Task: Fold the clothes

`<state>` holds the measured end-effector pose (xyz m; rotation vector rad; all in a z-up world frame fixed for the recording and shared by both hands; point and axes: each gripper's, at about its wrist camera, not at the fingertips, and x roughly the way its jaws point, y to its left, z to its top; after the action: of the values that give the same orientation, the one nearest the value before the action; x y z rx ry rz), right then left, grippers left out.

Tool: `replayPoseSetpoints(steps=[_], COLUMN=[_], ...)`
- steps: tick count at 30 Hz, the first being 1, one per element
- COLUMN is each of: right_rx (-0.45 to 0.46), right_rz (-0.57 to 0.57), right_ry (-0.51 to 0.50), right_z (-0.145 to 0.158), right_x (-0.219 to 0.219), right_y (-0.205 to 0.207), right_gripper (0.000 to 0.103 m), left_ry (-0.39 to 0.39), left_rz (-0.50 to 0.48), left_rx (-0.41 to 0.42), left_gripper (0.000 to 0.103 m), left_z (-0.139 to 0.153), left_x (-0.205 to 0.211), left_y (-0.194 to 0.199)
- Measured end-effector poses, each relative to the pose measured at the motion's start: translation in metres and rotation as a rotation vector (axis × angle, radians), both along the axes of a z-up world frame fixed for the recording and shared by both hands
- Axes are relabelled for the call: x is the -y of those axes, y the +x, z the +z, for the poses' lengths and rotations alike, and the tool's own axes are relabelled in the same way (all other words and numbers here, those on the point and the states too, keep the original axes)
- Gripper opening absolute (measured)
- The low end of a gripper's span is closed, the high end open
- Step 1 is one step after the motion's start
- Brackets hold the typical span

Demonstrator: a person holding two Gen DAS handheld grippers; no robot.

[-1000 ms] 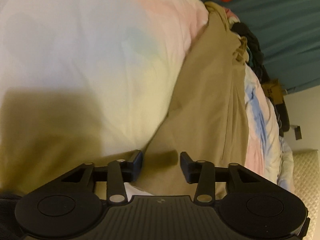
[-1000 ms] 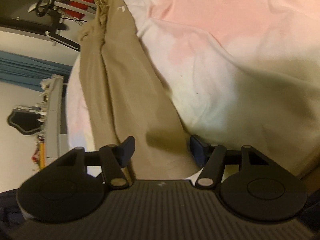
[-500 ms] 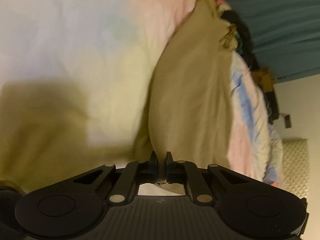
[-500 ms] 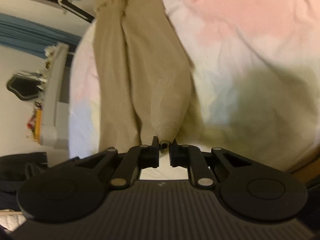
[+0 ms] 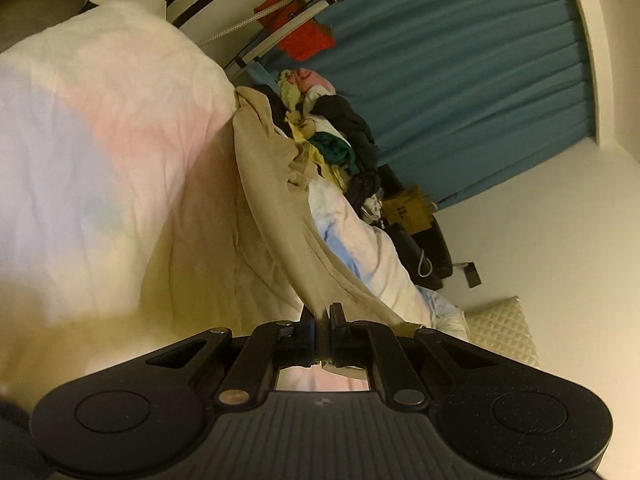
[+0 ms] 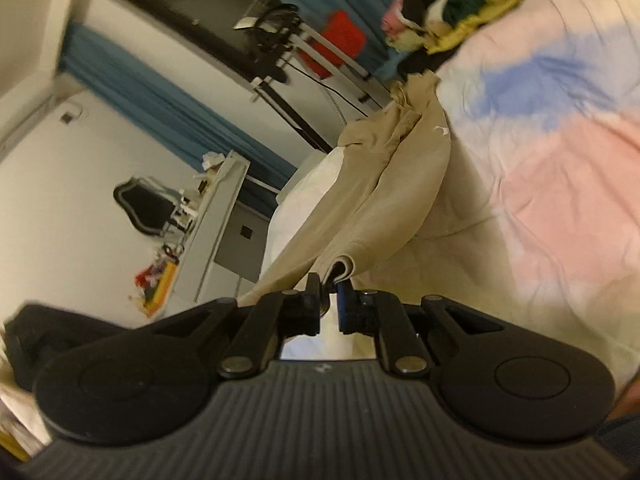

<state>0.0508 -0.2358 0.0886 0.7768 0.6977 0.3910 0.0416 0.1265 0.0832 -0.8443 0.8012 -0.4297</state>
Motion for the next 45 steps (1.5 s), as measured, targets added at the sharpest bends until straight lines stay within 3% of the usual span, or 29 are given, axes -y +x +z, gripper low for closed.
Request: replayPoseSetpoints(steps=[7, 12, 16, 23, 28, 33, 36, 42, 45], right_rx=[-0.024, -0.061, -0.023, 0.031, 0.023, 0.007, 0.003, -0.064, -0.067], right_rz=[0.038, 0.017, -0.021, -0.097, -0.127, -0.127, -0.115, -0.085, -0.071], right_ry=[-0.095, -0.078, -0.073, -0.106, -0.171, -0.249, -0.305, -0.369, -0.394], right_z=[-0.038, -0.055, -0.044, -0.027, -0.037, -0.067, -0.092, -0.151, -0.161], right_x=[-0.002, 0.000, 0.004, -0.009, -0.021, -0.031, -0.036, -0.044, -0.048], right_y=[-0.073, -0.083, -0.050, 0.051, 0.131, 0.206, 0.246, 0.290, 0.293], right_gripper=[0.011, 0.011, 0.011, 0.011, 0.011, 0.011, 0.011, 0.011, 0.012], left_ry=[-0.040, -0.045, -0.001, 0.192, 0.324, 0.423, 0.526, 0.625, 0.655], left_rz=[0.023, 0.046, 0.031, 0.046, 0.072, 0.082, 0.064, 0.021, 0.005], left_rx=[-0.055, -0.069, -0.035, 0.055, 0.077, 0.069, 0.085, 0.074, 0.109], left_gripper=[0.006, 0.007, 0.007, 0.007, 0.007, 0.007, 0.008, 0.010, 0.011], left_z=[-0.040, -0.046, -0.029, 0.003, 0.003, -0.034, -0.066, -0.120, -0.119], left_x=[-0.014, -0.013, -0.005, 0.017, 0.034, 0.055, 0.064, 0.070, 0.073], left_y=[-0.102, -0.103, -0.063, 0.044, 0.124, 0.210, 0.251, 0.282, 0.278])
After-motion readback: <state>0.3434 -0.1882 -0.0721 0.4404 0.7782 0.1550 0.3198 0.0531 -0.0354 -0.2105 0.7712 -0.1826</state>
